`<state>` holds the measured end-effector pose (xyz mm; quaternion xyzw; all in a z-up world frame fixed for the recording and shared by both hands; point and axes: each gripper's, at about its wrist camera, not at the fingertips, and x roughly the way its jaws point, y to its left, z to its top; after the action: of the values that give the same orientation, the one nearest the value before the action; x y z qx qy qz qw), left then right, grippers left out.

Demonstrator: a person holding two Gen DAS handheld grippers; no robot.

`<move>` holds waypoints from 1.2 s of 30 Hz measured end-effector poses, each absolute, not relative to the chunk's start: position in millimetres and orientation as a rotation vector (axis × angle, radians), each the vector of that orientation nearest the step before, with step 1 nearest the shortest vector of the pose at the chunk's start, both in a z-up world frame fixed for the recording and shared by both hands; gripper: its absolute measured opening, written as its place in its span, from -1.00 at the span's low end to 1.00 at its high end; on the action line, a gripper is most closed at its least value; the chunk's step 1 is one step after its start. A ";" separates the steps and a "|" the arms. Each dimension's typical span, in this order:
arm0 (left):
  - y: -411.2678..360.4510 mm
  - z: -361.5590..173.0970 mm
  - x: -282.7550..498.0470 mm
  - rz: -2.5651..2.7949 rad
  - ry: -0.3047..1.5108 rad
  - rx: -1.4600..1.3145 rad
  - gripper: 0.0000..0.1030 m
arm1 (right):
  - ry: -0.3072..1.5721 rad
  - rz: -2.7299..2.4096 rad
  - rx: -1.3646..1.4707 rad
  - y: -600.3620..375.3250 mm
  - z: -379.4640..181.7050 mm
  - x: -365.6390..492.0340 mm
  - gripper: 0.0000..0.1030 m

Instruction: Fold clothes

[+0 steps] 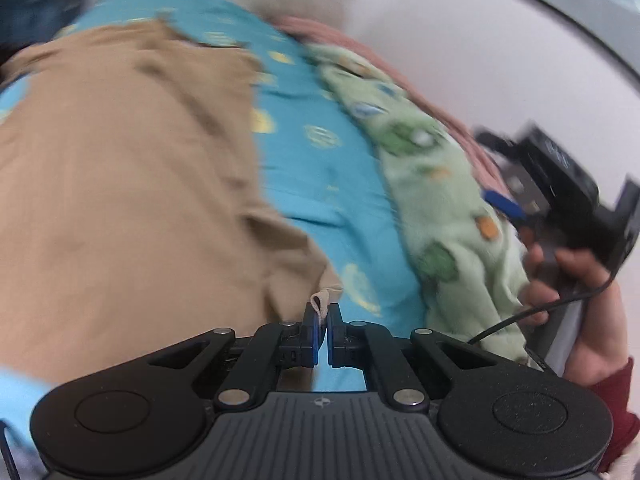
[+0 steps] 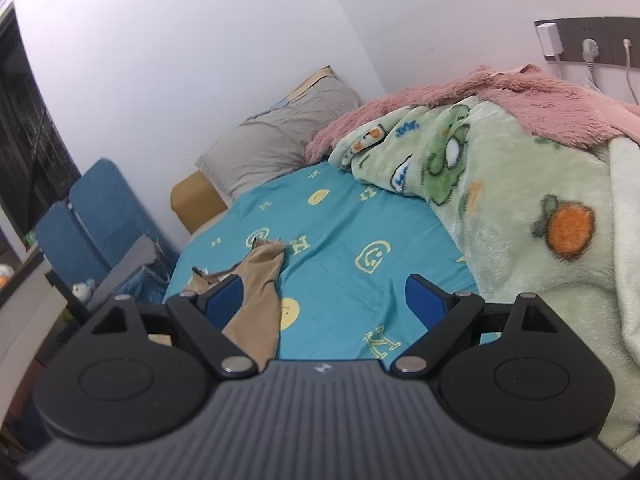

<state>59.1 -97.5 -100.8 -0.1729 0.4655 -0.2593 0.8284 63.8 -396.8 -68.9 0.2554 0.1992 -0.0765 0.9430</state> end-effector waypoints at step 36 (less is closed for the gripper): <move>-128.3 -171.1 395.6 -0.213 0.809 -0.218 -0.91 | 0.631 -0.081 0.412 -310.3 -120.6 158.8 0.73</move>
<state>395.6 -128.3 -171.1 -0.1056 0.3919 -0.1033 0.9081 158.8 -310.3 -120.6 0.2012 0.3081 -0.0398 0.9290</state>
